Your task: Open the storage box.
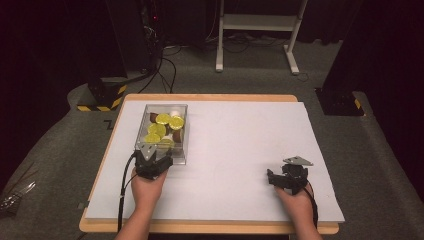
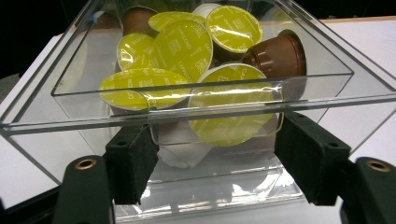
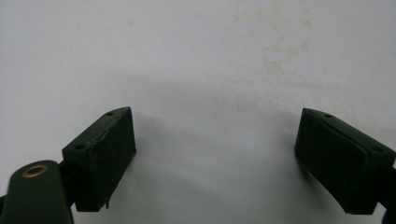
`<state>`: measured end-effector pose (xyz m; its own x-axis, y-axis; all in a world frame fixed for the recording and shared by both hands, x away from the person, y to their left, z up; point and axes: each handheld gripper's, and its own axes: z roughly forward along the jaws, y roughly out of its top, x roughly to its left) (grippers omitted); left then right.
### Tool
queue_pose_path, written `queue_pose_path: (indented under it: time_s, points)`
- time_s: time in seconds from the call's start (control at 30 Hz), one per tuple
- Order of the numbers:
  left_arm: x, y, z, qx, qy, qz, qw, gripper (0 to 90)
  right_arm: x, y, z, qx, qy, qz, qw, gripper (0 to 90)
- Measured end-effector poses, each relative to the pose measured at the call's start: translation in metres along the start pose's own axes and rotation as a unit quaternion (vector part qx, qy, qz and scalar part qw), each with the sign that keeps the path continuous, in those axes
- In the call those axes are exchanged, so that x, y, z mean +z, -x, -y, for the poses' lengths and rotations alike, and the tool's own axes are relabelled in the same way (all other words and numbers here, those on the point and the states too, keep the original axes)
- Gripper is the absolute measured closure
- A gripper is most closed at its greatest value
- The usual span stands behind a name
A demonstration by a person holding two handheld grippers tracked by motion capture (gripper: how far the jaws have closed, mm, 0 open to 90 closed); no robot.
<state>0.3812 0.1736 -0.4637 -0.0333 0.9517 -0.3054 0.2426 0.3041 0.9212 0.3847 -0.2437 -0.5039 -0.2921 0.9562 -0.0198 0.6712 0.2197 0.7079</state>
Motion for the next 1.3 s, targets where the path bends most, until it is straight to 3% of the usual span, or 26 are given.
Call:
queue_pose_path:
  time_s: [0.27, 1.3]
  points:
    - [0.0014, 0.0030, 0.0030, 0.006, 0.012, -0.015, 0.9998, 31.5, 0.0000, -0.0004, 0.0000, 0.000, 0.001, 0.001, 1.0000, 12.8]
    - [-0.0032, 0.0034, 0.0022, 0.007, 0.004, -0.014, 0.9999, 32.5, -0.0001, -0.0004, 0.0001, 0.000, 0.001, 0.001, 1.0000, 12.8]
